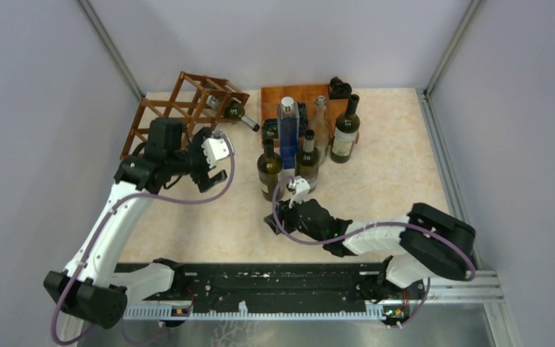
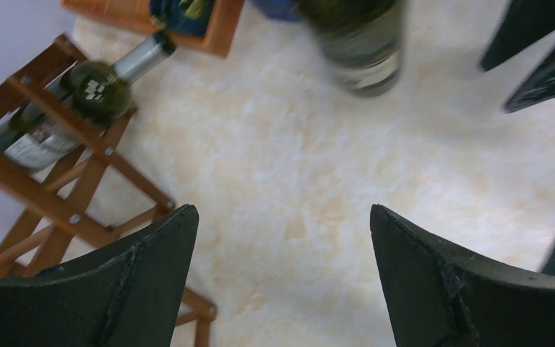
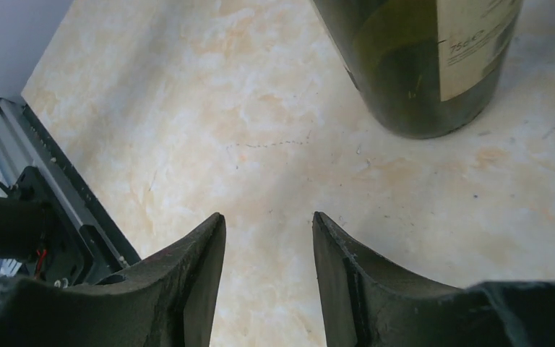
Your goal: Take the wine bottle off the wine rack
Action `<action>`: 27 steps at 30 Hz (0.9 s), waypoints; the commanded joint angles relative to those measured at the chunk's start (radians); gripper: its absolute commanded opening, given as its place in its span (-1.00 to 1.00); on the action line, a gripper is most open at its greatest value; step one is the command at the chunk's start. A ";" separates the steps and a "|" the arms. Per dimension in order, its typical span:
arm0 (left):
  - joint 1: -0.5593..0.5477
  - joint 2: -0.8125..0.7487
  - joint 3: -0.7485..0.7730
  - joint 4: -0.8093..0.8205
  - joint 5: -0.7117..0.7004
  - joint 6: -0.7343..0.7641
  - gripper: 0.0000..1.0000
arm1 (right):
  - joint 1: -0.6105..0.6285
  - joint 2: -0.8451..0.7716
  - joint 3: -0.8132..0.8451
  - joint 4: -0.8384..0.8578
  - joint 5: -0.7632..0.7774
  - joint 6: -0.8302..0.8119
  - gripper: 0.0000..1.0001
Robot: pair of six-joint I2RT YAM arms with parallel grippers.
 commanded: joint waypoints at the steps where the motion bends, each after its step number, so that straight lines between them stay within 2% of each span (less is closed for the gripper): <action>1: 0.128 0.083 0.002 0.092 -0.012 0.240 0.87 | -0.080 0.141 0.067 0.249 -0.186 0.091 -0.05; 4: 0.138 0.112 -0.030 0.150 -0.050 0.329 0.88 | -0.121 0.230 0.078 0.354 -0.224 0.121 -0.06; 8: 0.138 0.112 -0.137 0.276 -0.031 0.463 0.90 | -0.137 0.307 0.083 0.453 -0.225 0.139 -0.06; 14: 0.138 0.189 -0.205 0.472 0.015 0.578 0.94 | -0.184 0.394 0.096 0.526 -0.215 0.139 -0.06; 17: 0.138 0.255 -0.196 0.514 0.044 0.664 0.95 | -0.207 0.410 0.100 0.542 -0.225 0.137 -0.06; 22: 0.132 0.404 -0.095 0.555 0.059 0.719 0.94 | -0.206 0.396 0.078 0.534 -0.224 0.107 -0.03; 27: 0.112 0.533 0.007 0.569 0.047 0.785 0.87 | -0.185 0.343 -0.039 0.577 -0.234 0.124 0.03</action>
